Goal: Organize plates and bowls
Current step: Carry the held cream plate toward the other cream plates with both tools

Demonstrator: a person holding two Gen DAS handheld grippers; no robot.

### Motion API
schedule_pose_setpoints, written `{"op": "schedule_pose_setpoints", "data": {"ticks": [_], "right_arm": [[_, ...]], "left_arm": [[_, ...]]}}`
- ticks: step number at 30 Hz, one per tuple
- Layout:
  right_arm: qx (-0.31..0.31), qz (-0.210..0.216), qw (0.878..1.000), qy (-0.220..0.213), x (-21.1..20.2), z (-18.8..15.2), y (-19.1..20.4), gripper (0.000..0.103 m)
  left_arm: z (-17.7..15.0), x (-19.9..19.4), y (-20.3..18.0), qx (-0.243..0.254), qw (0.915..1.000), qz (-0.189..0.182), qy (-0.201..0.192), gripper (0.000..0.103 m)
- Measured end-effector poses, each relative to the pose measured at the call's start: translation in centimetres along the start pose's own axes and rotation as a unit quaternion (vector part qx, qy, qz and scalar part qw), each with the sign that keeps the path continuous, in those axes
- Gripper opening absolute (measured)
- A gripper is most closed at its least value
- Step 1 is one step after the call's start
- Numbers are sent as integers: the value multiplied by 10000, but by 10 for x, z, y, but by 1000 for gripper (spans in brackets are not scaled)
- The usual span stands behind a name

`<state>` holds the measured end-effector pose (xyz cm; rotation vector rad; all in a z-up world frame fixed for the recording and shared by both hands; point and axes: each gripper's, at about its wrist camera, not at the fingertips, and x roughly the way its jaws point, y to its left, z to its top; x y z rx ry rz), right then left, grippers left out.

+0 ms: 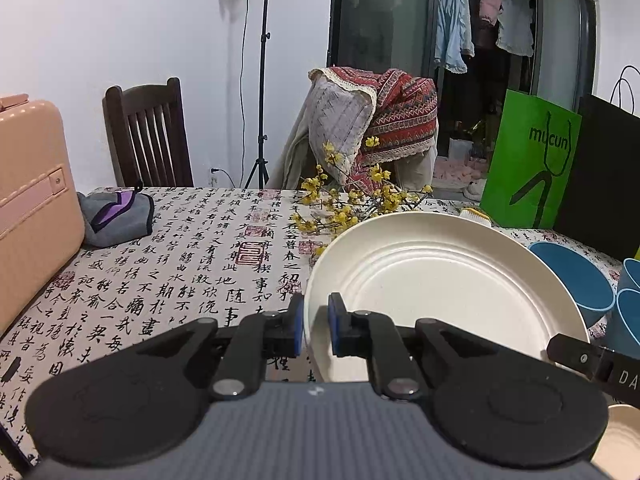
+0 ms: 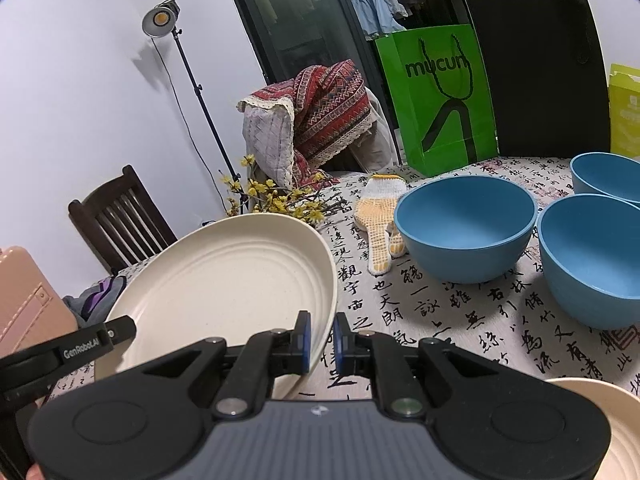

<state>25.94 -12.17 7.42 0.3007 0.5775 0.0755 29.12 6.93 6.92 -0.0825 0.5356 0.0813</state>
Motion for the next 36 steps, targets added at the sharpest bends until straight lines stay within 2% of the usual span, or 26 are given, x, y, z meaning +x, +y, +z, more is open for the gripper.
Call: {"op": "schedule_pose_setpoints", "data": {"ticks": [36], "right_arm": [[87,145,9996,-239,-48,-14,-20,11]], "left_arm": [[-21,-55,-13,23,9998,6,-181,12]]}}
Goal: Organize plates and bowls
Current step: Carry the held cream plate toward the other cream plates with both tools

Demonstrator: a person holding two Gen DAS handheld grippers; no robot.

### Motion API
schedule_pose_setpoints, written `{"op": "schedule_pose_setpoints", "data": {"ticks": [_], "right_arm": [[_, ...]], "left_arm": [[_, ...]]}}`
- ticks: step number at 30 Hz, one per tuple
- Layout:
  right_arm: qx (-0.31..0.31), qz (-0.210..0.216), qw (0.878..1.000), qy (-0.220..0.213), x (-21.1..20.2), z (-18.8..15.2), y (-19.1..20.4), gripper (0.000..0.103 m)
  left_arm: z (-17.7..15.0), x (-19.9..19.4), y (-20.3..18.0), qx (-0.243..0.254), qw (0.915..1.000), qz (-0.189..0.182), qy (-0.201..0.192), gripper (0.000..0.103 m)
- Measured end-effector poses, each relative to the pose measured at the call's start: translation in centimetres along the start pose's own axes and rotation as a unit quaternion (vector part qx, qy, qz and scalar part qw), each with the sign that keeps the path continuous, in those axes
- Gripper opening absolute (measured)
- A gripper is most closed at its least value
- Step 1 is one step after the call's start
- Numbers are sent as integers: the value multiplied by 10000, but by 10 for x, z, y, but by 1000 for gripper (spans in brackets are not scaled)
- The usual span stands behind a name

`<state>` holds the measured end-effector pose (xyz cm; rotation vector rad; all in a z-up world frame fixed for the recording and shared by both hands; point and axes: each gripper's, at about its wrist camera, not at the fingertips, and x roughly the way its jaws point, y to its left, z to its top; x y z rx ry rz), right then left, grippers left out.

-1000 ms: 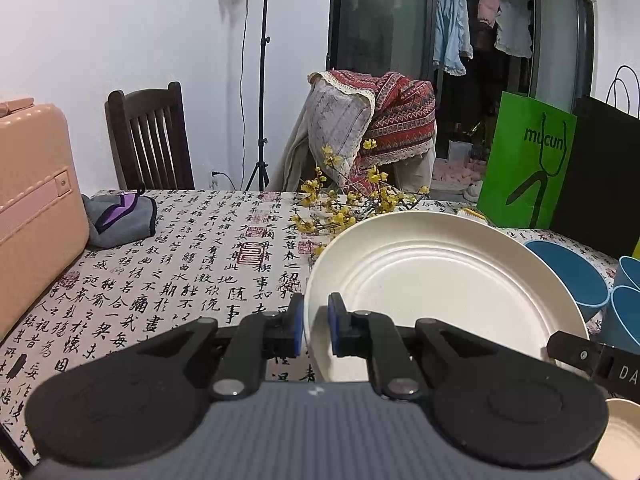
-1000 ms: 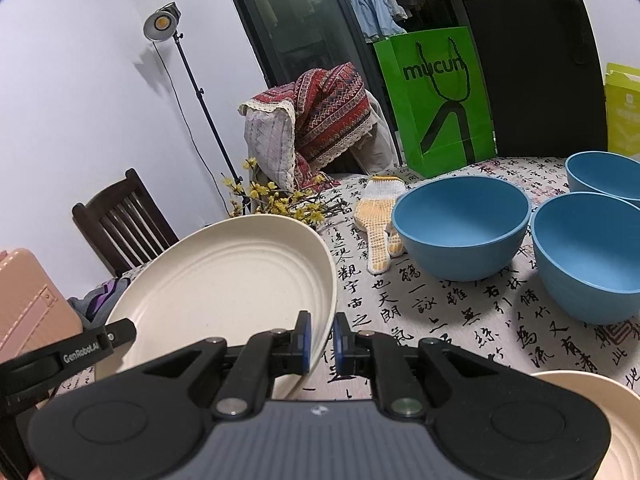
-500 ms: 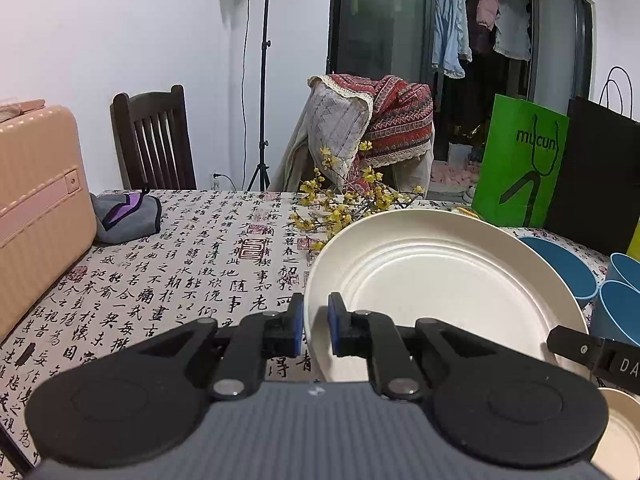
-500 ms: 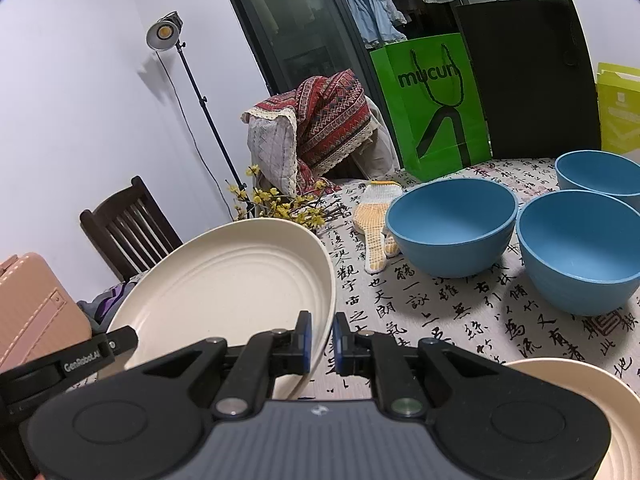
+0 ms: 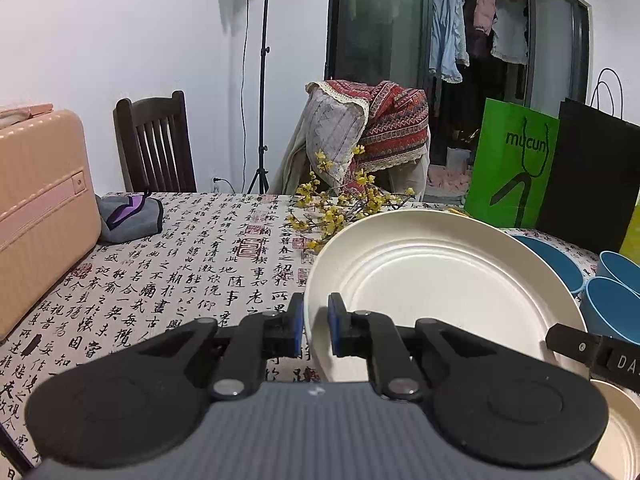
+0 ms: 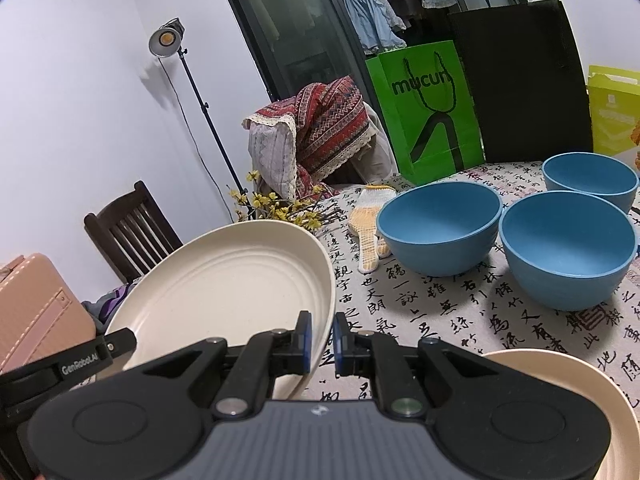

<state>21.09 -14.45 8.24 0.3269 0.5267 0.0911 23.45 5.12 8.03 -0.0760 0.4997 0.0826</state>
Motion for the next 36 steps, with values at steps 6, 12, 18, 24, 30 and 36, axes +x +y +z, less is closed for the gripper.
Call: {"op": "schedule_pose_setpoints", "data": {"ticks": [6,12,18,24,30,36], "right_arm": [[33,18,10000,-42,-9,-2,-5,11],[65,42,9999,-77,-19,-4,-12,10],[89,61,9999,-116,-27,-6,-18,10],[98,68,9998,-144,-35,-9,-24,10],[119,65,9998,-158,-39,-10,-30,10],[147,67,9997,-177,-45,-13,-38,10]], "left_arm": [[-4,-10,-6,28,10000,7,-37,12],[-7,-18,-12,52,10000,7,-54,12],[-11,-28,-17,91,9999,6,-104,12],[-16,-36,-21,70,9999,-14,-139,12],[-20,-43,-26,72,9998,-37,-166,12],[-25,-47,-31,69,9998,-56,-186,12]]}}
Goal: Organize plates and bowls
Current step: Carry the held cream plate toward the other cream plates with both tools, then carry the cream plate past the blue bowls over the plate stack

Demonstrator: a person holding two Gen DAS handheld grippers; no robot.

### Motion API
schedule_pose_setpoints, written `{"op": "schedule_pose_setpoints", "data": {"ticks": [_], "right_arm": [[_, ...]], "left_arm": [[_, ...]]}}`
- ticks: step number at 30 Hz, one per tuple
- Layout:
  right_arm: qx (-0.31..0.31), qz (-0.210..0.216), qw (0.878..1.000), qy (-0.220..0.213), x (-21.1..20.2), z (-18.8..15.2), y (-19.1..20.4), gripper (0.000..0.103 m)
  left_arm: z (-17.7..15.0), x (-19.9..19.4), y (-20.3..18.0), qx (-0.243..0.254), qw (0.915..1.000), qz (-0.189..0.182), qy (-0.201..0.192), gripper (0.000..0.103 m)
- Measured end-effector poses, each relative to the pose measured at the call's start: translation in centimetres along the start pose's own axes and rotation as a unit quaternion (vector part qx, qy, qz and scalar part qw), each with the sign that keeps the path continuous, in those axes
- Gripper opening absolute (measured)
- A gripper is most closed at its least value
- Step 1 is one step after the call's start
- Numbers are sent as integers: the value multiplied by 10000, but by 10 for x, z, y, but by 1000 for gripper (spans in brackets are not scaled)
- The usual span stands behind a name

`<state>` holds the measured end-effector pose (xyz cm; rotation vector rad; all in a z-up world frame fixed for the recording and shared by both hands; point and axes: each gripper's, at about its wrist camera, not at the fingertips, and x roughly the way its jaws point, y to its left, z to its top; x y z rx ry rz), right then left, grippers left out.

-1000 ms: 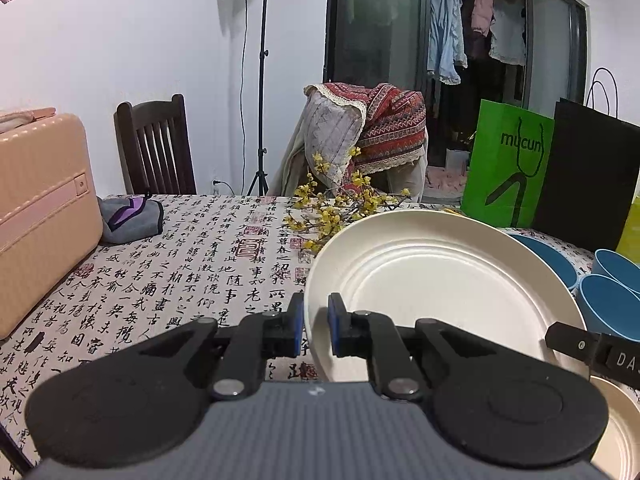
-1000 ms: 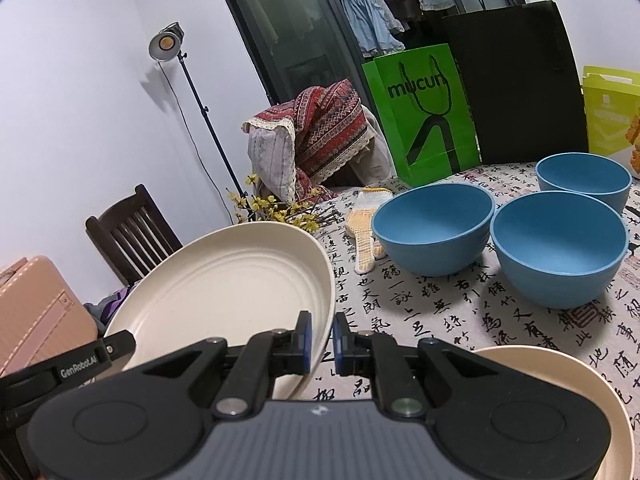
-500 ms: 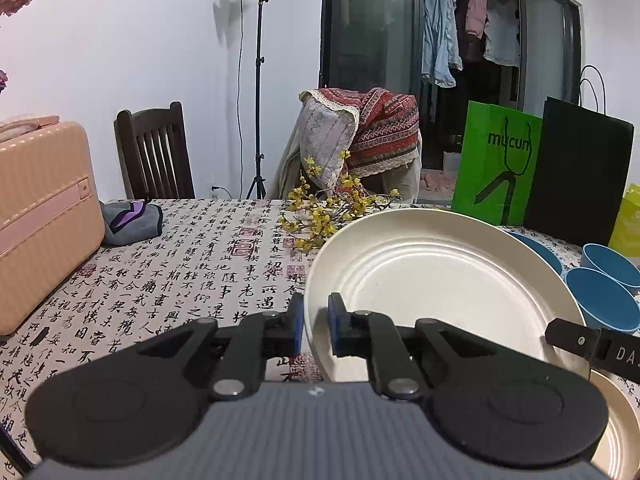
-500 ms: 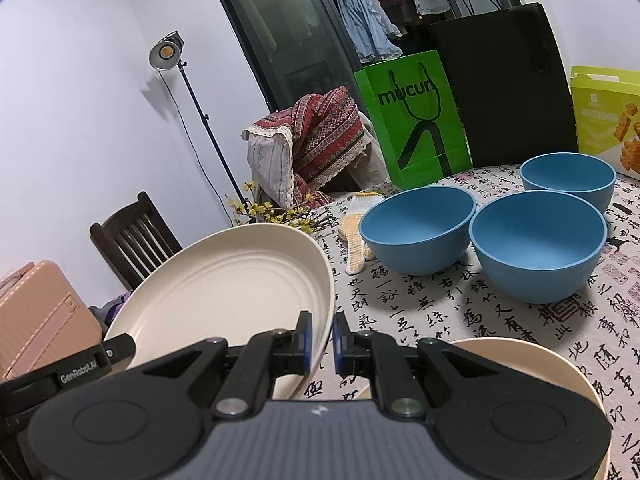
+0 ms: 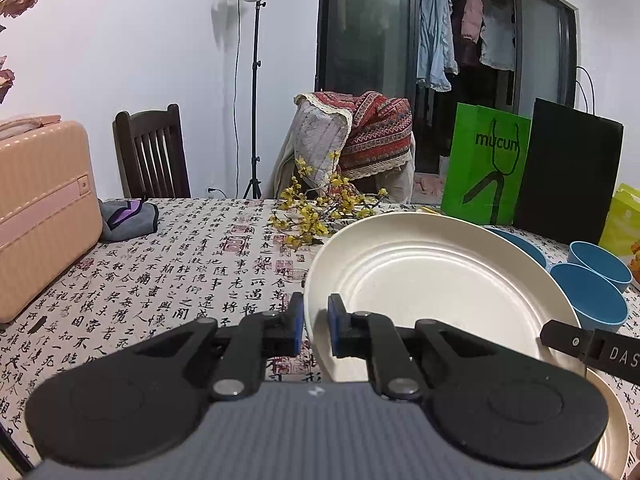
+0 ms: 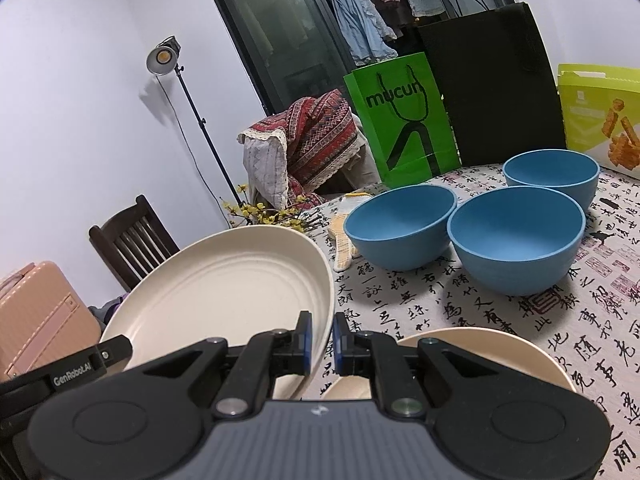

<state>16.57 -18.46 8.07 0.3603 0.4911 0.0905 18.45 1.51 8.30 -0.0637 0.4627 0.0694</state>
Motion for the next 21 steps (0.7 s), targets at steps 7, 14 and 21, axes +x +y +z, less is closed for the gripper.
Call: {"op": "schedule_pose_setpoints", "data": {"ticks": [7,14,21], "right_arm": [[4,3,10000,-50,-9,-2,-7,10],[-26,-4,9999,-138,-16,-4,-13,10],[-19,2,9997,-247,-23,-6,-19,10]], "left_arm": [[-7,-4,-3,-73,9999,-103,43,12],[-12,-7,-5,-174,9996,-210,67,12],[-18,-12,-9,-226,9991,-352,63,12]]}}
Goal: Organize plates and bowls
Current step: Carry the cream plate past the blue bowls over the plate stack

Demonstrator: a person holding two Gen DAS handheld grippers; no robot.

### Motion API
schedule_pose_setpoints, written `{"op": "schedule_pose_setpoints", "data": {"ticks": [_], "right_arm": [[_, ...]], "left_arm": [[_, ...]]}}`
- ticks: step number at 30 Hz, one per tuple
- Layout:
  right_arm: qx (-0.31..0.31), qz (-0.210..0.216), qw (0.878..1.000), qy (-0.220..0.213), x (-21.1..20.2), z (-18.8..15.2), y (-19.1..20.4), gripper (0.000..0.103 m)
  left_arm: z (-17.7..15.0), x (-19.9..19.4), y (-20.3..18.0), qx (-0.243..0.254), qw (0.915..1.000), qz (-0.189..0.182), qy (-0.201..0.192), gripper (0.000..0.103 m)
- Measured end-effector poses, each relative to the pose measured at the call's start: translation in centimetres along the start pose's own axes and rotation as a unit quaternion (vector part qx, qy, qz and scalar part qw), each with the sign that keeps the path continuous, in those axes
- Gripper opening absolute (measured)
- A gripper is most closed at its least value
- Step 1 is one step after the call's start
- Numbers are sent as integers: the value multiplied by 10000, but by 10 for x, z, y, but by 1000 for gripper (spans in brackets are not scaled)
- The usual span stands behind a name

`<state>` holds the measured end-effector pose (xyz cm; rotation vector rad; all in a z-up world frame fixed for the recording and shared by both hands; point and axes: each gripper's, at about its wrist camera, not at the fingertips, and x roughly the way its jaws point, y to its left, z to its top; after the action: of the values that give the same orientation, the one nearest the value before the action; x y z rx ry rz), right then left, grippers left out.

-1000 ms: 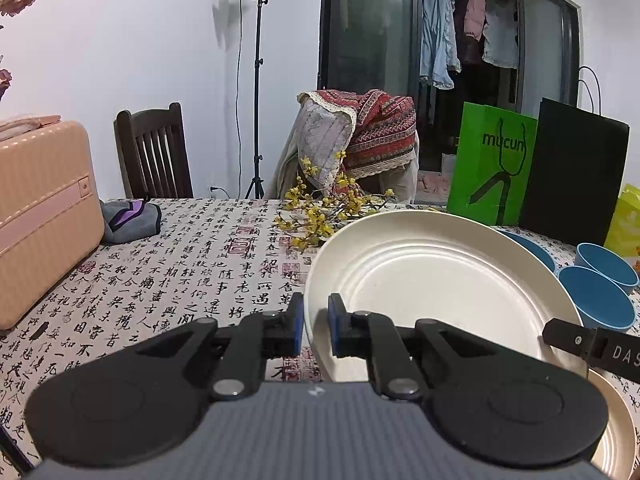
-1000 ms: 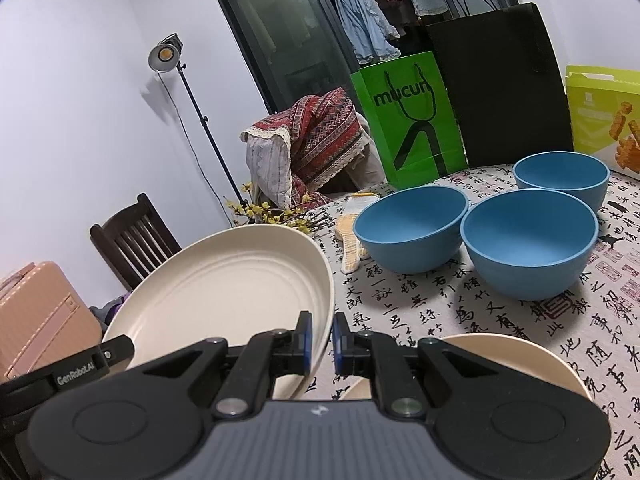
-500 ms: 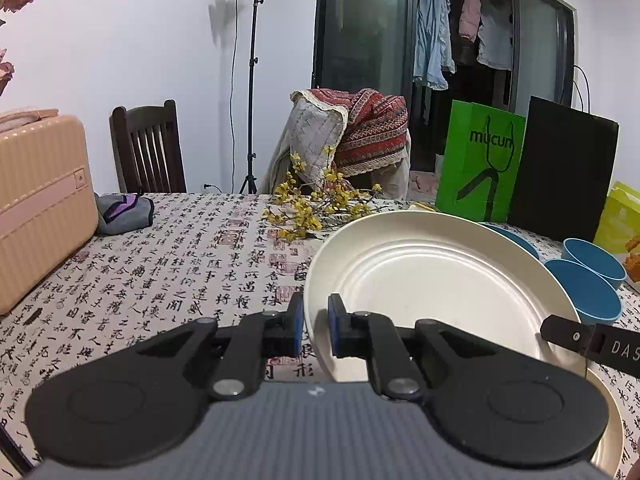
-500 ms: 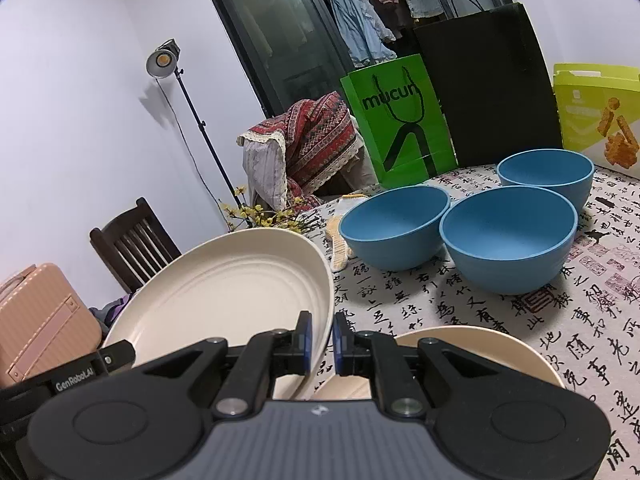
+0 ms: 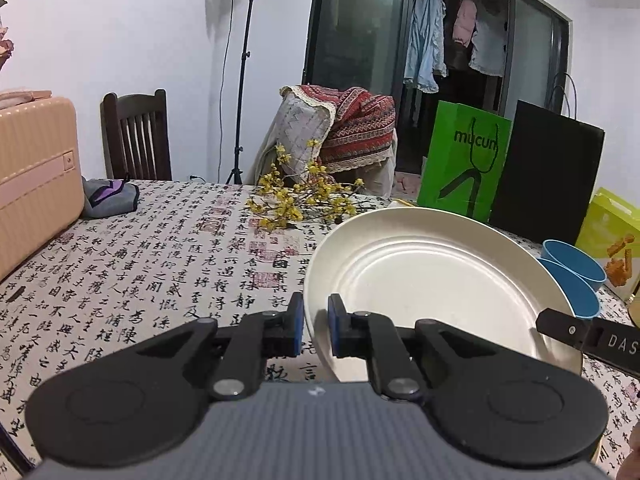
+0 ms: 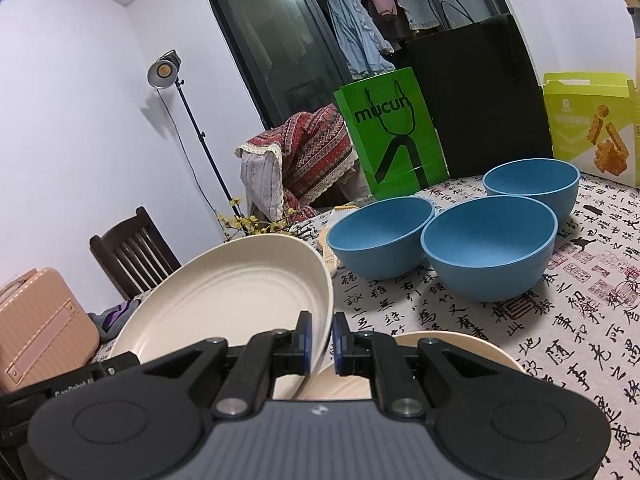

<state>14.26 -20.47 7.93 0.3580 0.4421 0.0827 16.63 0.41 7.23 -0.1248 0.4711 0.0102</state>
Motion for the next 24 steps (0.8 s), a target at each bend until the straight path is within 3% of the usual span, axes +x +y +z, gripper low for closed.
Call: {"op": "schedule_pose_setpoints", "data": {"ticks": [24], "right_arm": [[135,-40,9992,-371,-26,-13,-33,10]], "left_arm": [[-20,-15,-22,-32,9990,-391,-226,12]]}}
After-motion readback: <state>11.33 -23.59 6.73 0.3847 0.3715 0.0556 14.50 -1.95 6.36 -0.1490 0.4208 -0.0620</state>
